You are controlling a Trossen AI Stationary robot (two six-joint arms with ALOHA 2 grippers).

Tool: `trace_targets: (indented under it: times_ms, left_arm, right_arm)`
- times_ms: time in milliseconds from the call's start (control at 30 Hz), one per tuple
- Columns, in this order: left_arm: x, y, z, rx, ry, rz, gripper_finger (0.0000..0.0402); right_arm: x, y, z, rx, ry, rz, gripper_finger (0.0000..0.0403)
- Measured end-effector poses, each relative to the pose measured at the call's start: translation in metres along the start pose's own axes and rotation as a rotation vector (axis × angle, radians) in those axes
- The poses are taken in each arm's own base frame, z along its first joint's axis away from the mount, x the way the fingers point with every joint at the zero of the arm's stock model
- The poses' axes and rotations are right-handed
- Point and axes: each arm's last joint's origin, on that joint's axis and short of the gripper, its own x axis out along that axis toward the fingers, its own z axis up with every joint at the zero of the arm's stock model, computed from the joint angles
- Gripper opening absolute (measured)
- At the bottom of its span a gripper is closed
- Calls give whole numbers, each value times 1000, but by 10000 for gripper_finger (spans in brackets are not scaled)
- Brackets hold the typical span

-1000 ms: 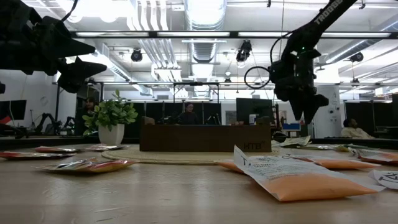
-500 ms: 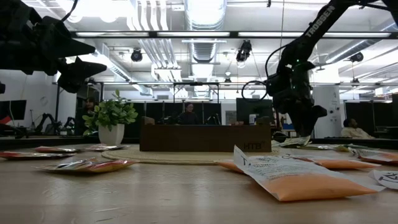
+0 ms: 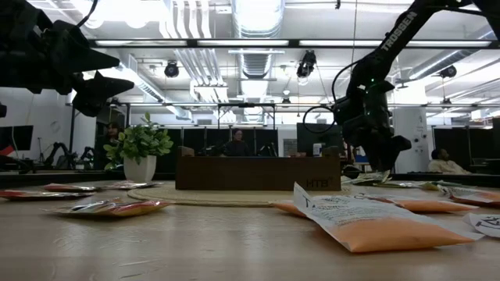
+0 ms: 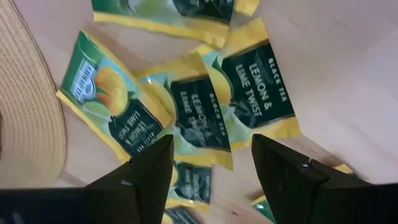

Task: Pick & Place Tea
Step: Put the yellow tea bag into the right section of the wooden organizer

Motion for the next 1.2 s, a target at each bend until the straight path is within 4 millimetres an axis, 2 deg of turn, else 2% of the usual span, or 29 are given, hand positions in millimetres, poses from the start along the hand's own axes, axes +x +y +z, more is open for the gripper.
trace_targets:
  times_ms: [433,867,1200]
  left_arm:
    - [0,0,0,0,0,0,257]
    - [0,0,0,0,0,0,257]
    - [0,0,0,0,0,0,257]
  right_arm:
    - [7,0,-2,24,3,23,137]
    - [11,-1,-4,11,12,14,16]
    - [3,0,-10,-13,5,13,8]
